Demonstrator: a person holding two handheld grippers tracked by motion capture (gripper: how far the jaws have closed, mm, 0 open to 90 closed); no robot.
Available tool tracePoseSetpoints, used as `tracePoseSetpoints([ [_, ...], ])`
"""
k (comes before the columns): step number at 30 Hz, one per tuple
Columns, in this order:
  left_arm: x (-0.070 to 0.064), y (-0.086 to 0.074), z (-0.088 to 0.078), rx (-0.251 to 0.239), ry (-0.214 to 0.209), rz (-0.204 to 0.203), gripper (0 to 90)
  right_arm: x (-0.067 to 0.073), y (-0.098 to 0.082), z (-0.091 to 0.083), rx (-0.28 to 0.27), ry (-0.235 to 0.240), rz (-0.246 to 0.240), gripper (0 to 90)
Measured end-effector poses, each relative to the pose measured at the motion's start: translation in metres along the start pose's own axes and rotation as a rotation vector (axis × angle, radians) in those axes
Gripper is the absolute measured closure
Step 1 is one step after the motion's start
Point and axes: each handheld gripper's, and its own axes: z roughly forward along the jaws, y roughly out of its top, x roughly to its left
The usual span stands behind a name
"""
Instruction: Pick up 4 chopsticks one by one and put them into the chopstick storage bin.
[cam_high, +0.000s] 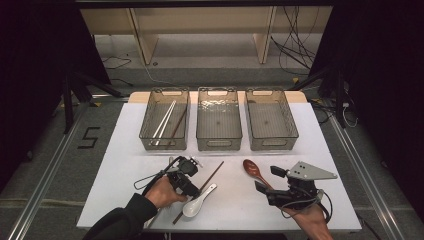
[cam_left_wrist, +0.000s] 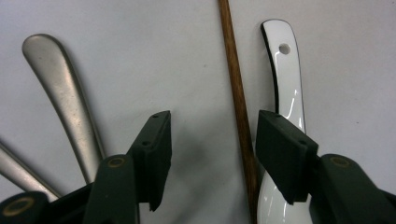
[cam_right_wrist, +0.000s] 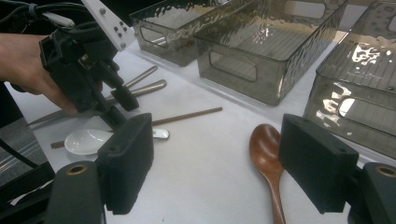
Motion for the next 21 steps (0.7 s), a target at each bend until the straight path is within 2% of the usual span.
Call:
tracePoseSetpoints([
  [7,-0.0004,-0.0002,0.0006,0.003,0.028,0.038,54.7,-0.0001,0.0,0.0001,0.0,-0.001,0.0,27.6],
  [14,-0.0001,-0.0005,0.0004,0.008,0.057,0.052,66.2,-0.0002,-0.0001,-0.0001,0.002,-0.001,-0.001,27.6],
  [21,-0.0005,-0.001,-0.0007,0.033,0.049,0.068,77.9,-0.0001,-0.0001,-0.0002,0.002,-0.002,-0.001,27.6],
])
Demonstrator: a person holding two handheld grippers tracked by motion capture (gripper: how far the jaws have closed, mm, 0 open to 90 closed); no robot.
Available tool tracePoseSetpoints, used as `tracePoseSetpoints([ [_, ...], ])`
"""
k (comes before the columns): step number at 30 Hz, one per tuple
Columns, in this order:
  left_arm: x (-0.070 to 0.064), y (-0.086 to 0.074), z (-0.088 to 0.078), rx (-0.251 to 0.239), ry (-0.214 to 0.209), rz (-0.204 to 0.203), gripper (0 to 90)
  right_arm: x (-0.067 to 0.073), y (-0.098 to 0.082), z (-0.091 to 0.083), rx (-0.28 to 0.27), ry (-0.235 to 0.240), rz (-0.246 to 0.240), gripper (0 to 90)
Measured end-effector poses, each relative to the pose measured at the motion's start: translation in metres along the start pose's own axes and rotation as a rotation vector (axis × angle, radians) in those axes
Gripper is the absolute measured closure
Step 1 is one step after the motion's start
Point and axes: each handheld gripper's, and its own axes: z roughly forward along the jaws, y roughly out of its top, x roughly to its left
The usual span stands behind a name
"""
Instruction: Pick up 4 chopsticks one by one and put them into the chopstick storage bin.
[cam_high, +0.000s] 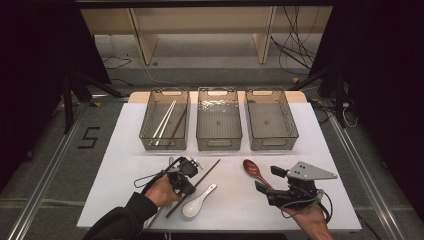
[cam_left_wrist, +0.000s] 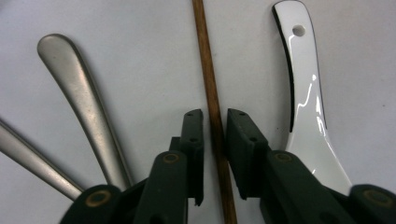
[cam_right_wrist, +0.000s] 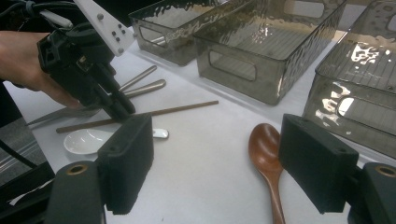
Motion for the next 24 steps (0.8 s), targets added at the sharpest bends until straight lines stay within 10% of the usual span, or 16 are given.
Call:
tracePoseSetpoints([
  [17,0.005,0.0,-0.001,-0.015,-0.054,-0.065,84.1,0.0,0.0,0.0,-0.002,-0.001,-0.002,27.6],
  [24,0.008,0.003,-0.016,-0.097,-0.076,-0.076,84.2,0.0,0.0,0.0,-0.001,-0.002,0.0,27.6],
])
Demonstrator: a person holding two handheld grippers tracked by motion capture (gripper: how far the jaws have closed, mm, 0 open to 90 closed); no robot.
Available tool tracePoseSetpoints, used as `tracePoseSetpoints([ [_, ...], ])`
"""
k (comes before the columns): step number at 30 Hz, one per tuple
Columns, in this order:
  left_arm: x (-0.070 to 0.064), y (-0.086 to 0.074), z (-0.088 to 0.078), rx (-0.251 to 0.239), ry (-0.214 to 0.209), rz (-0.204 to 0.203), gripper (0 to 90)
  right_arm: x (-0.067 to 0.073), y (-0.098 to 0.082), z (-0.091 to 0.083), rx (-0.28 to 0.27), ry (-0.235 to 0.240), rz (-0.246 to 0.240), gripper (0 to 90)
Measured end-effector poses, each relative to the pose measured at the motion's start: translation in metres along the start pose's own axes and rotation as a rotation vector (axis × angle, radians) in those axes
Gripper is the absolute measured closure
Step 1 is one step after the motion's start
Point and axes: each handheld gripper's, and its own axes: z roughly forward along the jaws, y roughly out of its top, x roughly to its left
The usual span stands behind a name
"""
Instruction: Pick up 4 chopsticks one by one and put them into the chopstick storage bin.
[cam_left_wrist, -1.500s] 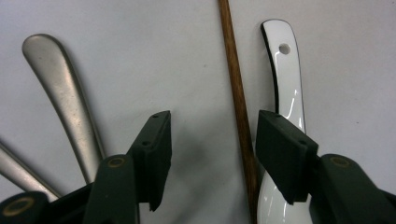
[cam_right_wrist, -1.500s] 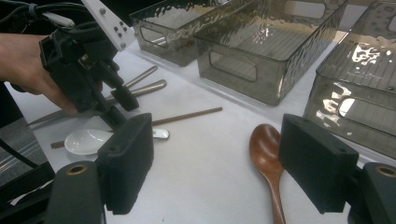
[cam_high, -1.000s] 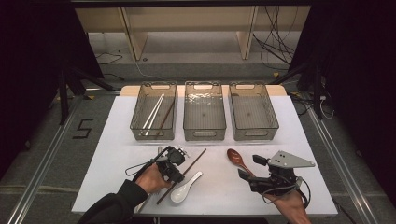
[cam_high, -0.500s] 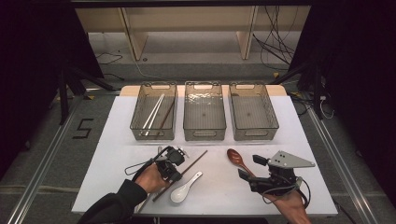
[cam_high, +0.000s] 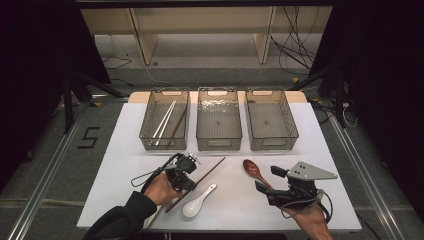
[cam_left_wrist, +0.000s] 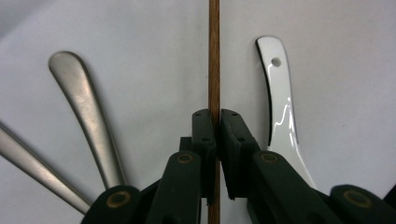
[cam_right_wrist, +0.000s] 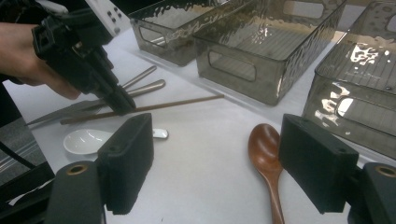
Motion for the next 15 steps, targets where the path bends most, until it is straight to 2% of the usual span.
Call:
tracePoseSetpoints([
  [7,0.006,0.004,-0.02,-0.093,-0.025,-0.011,84.2,0.0,0.0,0.0,0.0,0.0,0.0,27.6],
  [10,0.009,0.007,-0.031,-0.154,-0.049,-0.036,84.2,-0.001,0.0,0.0,0.0,-0.002,0.002,27.6],
  [15,0.013,0.013,-0.046,-0.213,-0.072,-0.049,84.3,-0.001,0.0,0.0,0.002,-0.002,0.001,27.6],
])
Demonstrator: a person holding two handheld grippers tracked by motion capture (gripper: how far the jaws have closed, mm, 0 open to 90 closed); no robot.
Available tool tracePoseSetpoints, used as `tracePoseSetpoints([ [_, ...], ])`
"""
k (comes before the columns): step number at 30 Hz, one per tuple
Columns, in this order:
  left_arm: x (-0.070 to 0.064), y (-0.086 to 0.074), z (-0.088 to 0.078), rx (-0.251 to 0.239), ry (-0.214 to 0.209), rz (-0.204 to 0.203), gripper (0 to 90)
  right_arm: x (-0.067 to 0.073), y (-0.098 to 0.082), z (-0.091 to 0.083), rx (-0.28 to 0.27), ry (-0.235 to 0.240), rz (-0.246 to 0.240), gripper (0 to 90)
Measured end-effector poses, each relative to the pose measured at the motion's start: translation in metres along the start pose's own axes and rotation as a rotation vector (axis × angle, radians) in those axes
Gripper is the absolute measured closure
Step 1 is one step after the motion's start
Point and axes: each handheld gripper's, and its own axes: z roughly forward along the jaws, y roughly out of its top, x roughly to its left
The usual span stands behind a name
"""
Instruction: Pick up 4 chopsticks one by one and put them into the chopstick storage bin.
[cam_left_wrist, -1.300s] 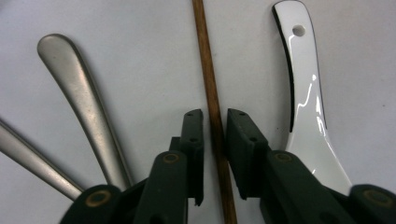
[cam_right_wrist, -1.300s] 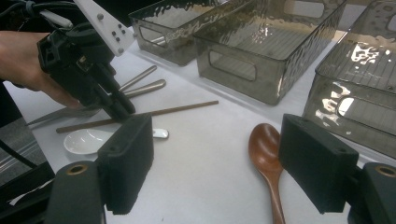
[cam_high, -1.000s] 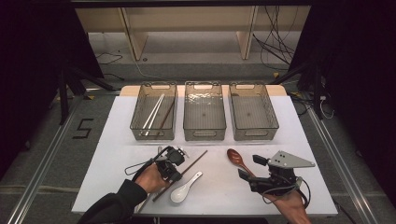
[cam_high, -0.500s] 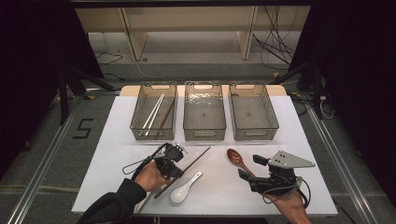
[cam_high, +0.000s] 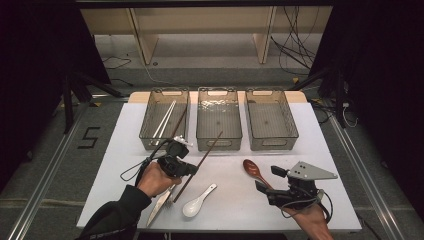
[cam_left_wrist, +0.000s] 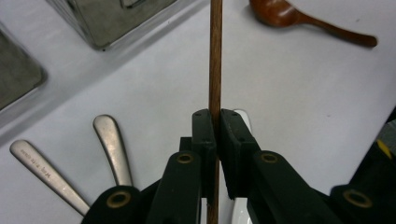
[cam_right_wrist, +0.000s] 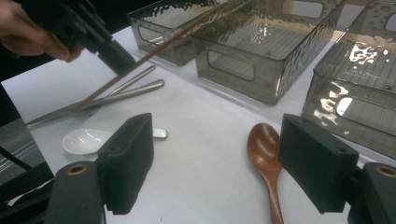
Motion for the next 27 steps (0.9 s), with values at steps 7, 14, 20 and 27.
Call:
tracePoseSetpoints([
  [7,0.007,0.014,-0.02,-0.056,0.025,0.008,84.3,0.0,0.0,0.0,-0.003,-0.001,0.003,27.6],
  [14,0.024,0.027,-0.037,-0.131,0.051,-0.022,84.3,-0.001,0.0,0.0,-0.005,0.0,0.004,27.6],
  [20,0.044,0.034,-0.046,-0.16,0.092,-0.038,84.2,-0.001,0.0,0.0,-0.004,0.001,0.007,27.6],
  [27,0.066,0.046,-0.057,-0.195,0.139,-0.06,84.2,-0.001,0.0,0.0,-0.003,0.001,0.008,27.6],
])
